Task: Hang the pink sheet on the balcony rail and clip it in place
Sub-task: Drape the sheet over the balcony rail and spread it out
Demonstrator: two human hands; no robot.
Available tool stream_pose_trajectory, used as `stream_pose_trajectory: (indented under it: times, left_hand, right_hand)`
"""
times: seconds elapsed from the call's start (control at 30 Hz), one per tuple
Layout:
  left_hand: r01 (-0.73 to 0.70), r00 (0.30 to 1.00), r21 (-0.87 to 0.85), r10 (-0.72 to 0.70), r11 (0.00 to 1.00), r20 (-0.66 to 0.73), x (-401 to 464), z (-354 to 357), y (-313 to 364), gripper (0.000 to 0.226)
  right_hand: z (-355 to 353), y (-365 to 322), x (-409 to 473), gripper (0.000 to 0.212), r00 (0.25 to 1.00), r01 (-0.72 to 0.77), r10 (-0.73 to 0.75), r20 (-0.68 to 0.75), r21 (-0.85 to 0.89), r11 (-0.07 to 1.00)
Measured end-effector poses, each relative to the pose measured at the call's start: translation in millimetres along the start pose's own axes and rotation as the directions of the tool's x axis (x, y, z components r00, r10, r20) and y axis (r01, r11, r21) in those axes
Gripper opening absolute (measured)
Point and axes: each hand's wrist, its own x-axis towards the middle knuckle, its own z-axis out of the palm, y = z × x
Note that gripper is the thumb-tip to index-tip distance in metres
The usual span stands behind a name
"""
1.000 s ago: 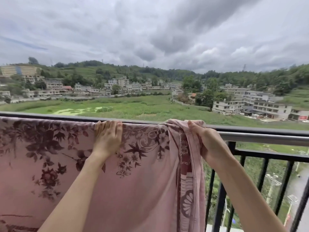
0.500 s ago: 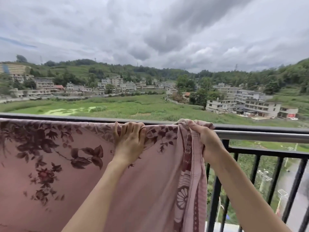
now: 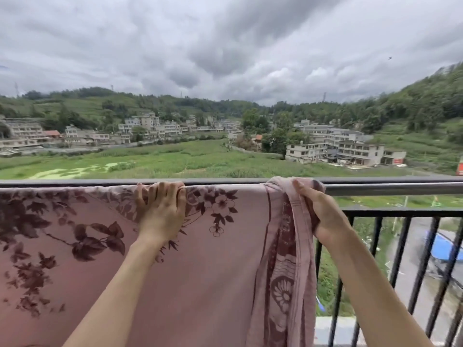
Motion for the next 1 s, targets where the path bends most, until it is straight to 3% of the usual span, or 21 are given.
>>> stream_pose_trajectory:
  times: [0.07,0.13,0.2,0.3,0.37,0.5,0.63,0.7,0.83,1.0]
  left_hand:
    - [0.018,1.0,0.023,-0.018,1.0,0.013,2.5,1.2,2.3,0.035]
    - [0.048,0.998,0.038,-0.049,0.998,0.027,3.2,2.4,5.6,0.035]
    - [0.073,0.997,0.009,-0.074,0.997,0.024,2.6,1.7,10.2,0.035]
    - [0.108,0.994,-0.04,-0.109,0.993,-0.023,-2.9,-2.2,19.4,0.036]
    - [0.104,0.989,-0.12,-0.116,0.987,-0.092,-11.2,-5.0,32.2,0.034]
    - [-0.123,0.98,-0.348,0.057,0.929,-0.193,-50.6,-14.5,98.4,0.031]
    - [-0.329,0.941,-0.425,0.259,0.843,-0.216,-88.2,-13.0,187.2,0.016]
    - [-0.273,0.96,-0.419,0.219,0.866,-0.174,-99.0,-2.8,220.3,0.023]
    - [-0.016,1.0,-0.376,0.015,0.927,-0.005,-107.5,11.5,252.4,0.056]
    - [0.138,0.983,-0.461,-0.179,0.877,-0.044,-104.8,10.9,258.5,0.015]
  right_hand:
    - [-7.8,-22.1,6.9,0.024,0.996,0.084,-0.086,0.021,0.072,0.994]
    - [-17.0,-26.1,11.2,0.024,0.993,0.118,-0.118,-0.007,0.076,0.99]
    - [-24.0,-11.4,5.1,0.016,0.998,0.066,-0.066,-0.021,0.022,0.998]
    - [-30.8,23.5,-5.1,0.03,0.997,-0.069,0.07,0.017,-0.067,0.995]
    - [-31.8,32.6,-5.9,0.036,0.998,-0.059,0.062,0.027,-0.122,0.991]
    - [-45.3,27.6,2.6,0.061,0.992,-0.088,0.093,0.08,-0.067,0.994]
    - [-70.6,16.4,8.5,0.086,0.91,-0.25,0.218,0.352,0.045,0.967]
    - [-81.7,9.0,8.6,0.091,0.837,-0.284,0.239,0.491,0.017,0.959]
    - [-94.3,-3.5,6.7,0.09,0.739,-0.243,0.247,0.626,-0.094,0.965]
    - [-94.3,-4.7,7.0,0.075,0.744,-0.099,0.21,0.635,-0.206,0.974]
